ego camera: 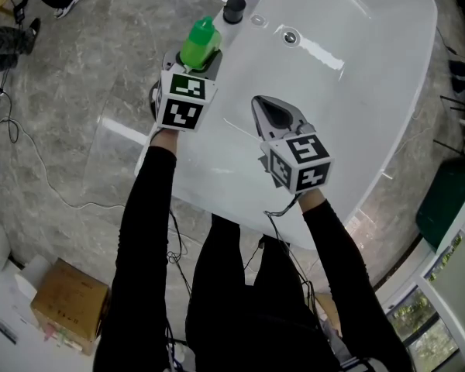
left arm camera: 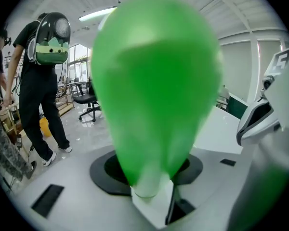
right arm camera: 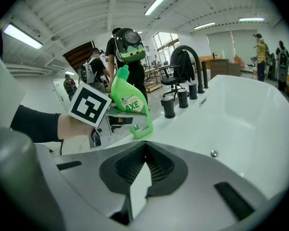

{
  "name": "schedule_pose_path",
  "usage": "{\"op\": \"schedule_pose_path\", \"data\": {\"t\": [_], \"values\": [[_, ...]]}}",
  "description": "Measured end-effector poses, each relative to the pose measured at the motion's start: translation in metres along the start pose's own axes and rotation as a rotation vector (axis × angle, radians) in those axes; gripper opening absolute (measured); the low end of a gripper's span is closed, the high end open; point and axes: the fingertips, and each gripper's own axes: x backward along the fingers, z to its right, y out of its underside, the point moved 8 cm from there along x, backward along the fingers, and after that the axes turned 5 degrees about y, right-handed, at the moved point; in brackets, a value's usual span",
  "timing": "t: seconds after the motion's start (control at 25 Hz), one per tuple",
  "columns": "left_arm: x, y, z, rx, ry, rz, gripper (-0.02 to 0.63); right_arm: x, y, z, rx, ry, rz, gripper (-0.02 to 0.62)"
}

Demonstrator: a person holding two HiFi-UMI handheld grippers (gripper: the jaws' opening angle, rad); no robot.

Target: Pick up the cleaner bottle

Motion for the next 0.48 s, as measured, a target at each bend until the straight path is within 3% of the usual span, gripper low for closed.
{"op": "schedule_pose_path", "data": {"t": [0.48], "values": [[0.027,0.007,0.028,-0.041,0.023,0.008,0.195,0.013,0.003,0.002,0.003,0.008,0.006,0.002]]}}
